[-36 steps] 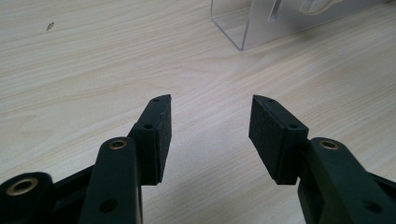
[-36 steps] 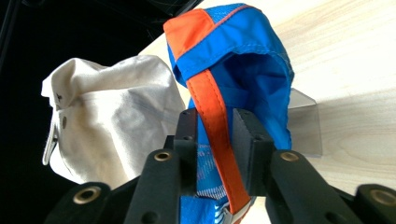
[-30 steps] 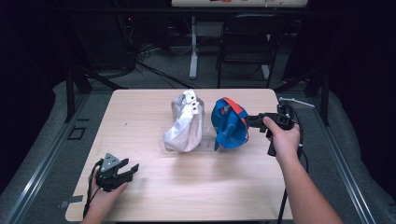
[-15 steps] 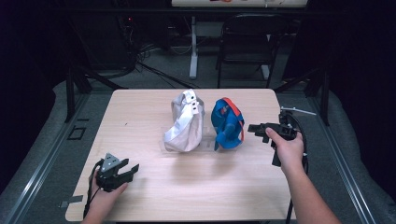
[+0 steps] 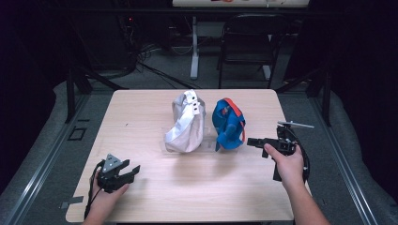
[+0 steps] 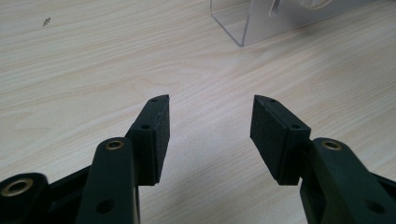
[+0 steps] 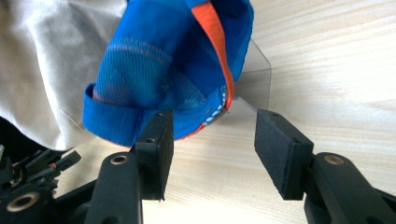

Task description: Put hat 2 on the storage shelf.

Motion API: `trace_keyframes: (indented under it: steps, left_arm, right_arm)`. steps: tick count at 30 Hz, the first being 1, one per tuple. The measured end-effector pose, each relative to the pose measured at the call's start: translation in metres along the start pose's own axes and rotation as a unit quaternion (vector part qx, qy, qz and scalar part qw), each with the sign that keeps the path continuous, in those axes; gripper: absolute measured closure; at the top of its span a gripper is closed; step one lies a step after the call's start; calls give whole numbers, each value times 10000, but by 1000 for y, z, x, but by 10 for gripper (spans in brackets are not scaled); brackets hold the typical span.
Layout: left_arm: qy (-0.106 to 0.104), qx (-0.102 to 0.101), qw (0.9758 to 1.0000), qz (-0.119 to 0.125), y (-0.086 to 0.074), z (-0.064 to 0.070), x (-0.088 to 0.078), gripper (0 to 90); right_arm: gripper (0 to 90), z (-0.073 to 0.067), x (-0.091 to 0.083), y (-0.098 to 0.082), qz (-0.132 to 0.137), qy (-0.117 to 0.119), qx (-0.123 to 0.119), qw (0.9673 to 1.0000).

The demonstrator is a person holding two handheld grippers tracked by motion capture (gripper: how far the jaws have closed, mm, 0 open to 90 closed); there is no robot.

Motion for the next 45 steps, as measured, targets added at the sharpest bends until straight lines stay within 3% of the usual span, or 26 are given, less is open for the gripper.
trace_keyframes:
  steps: [21,27,35,41,45]
  left_arm:
    - [-7,-8,10000,26,0,1,1,475]
    - [-16,4,10000,31,0,1,1,475]
    - [-9,8,10000,-24,-1,1,1,475]
    - [-29,30,10000,-41,-1,2,2,473]
    - [-32,26,10000,-44,-1,2,2,473]
  right_arm:
    - [458,-8,17,-50,-7,166,-441,9989]
    - [457,-5,23,-68,-65,23,-639,9979]
    - [456,1,29,-88,-136,93,-741,9971]
    - [457,1,29,-97,-54,313,-722,9969]
    - [458,3,27,-100,-18,252,-882,9958]
Point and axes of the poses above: each handheld gripper's, and its own axes: x roughly forward along the jaws, y roughly out of its top, z roughly to its right, the point moved 8 cm from there along x, roughly forward along the jaws, and after that the axes turned 2 degrees about y, right-handed, at the moved point
